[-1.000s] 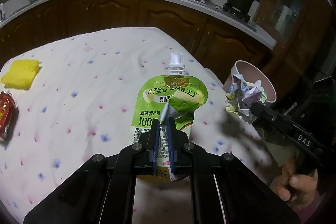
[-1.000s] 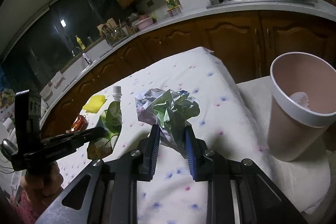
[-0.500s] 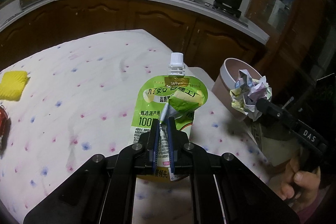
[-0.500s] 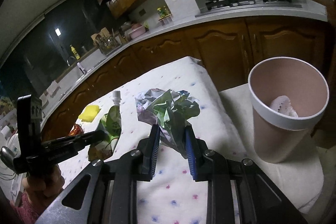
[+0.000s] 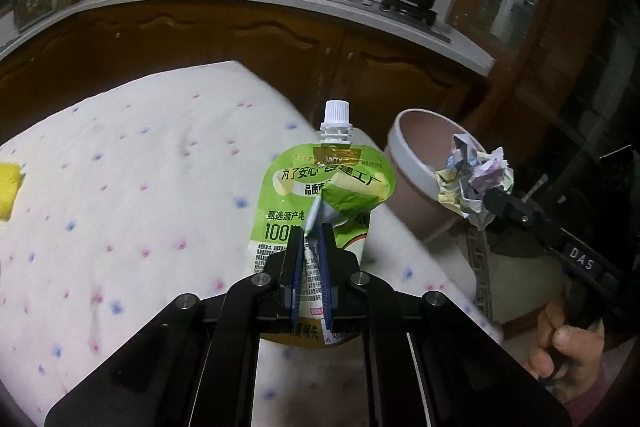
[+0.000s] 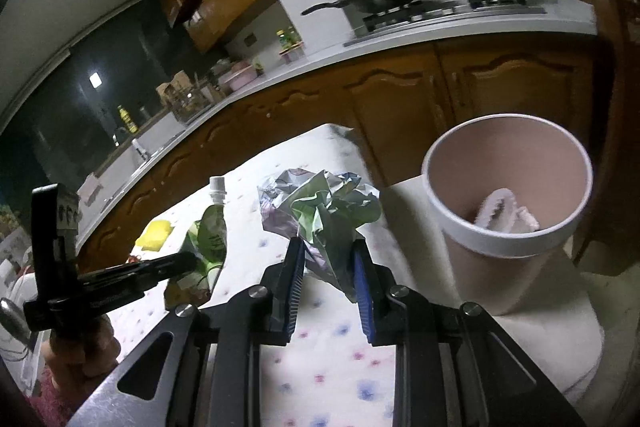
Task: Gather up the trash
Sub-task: 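Carry the pouch and foil wrapper over the bin and open both tools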
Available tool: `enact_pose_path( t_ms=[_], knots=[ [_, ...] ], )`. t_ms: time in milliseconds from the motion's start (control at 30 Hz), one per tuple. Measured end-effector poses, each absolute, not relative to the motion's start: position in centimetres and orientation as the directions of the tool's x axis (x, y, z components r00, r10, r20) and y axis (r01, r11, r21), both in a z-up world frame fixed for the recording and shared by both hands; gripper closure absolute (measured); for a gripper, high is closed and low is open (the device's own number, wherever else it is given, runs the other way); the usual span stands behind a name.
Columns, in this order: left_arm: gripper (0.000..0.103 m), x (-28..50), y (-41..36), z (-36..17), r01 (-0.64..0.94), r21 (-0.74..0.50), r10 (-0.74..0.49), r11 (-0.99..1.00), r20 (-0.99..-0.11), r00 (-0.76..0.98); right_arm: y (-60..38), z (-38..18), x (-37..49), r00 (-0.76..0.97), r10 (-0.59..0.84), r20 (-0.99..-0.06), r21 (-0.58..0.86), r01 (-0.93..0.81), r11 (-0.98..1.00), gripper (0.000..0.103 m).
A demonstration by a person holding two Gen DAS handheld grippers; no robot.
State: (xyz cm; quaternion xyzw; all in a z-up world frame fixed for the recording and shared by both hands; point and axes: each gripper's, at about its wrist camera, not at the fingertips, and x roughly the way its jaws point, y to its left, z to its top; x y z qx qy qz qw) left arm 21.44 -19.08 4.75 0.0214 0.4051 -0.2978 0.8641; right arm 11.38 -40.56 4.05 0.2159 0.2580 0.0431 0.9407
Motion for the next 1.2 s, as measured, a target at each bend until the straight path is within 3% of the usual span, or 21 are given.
enact_pose_path(
  t_ms=[500,800,1200],
  knots=[
    [0.096,24.2,-33.7,6.7,0.681,-0.242,-0.623,0.691,-0.676,0.393,-51.1,3.6,11.7,0.878,0.024,-0.479,0.431,0.211,0.878,0.078],
    [0.096,26.8,-40.6,4.6,0.692,-0.247,-0.615,0.678,-0.706,0.351,-55.2,1.8,13.6,0.857,-0.015,-0.515,0.430,0.273,0.861,0.078],
    [0.095,27.9,-44.1,1.6,0.705,-0.239,-0.593,0.667,-0.743,0.310,-56.9,0.0,14.8,0.835,-0.006,-0.550,0.432,0.291,0.853,0.075]
  ],
)
